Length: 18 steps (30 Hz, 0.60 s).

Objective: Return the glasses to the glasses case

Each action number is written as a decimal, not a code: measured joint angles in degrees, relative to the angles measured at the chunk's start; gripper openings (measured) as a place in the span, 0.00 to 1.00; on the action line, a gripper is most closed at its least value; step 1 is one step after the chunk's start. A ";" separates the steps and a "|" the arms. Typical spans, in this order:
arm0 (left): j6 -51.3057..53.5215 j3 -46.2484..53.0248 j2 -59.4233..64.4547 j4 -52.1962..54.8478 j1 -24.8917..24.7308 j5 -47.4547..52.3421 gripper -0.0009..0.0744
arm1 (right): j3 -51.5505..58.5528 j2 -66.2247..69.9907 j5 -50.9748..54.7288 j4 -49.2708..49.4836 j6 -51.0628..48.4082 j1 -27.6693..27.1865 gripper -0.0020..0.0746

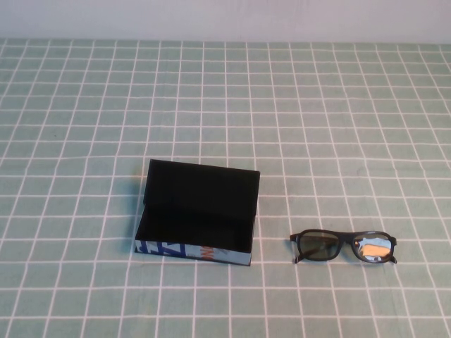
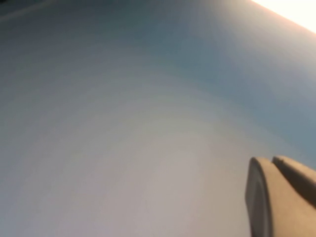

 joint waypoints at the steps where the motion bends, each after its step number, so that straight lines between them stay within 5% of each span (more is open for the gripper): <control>1: 0.00 -2.91 0.16 0.00 0.00 2.32 0.01 | -3.24 2.12 1.85 0.00 0.00 0.00 0.01; 10: -0.51 -26.34 11.45 5.05 0.00 30.73 0.01 | -35.46 27.90 42.01 -0.21 0.00 0.00 0.01; 18: -0.65 -30.20 21.65 5.26 0.00 53.73 0.01 | -44.58 48.46 67.49 0.02 -1.74 0.00 0.01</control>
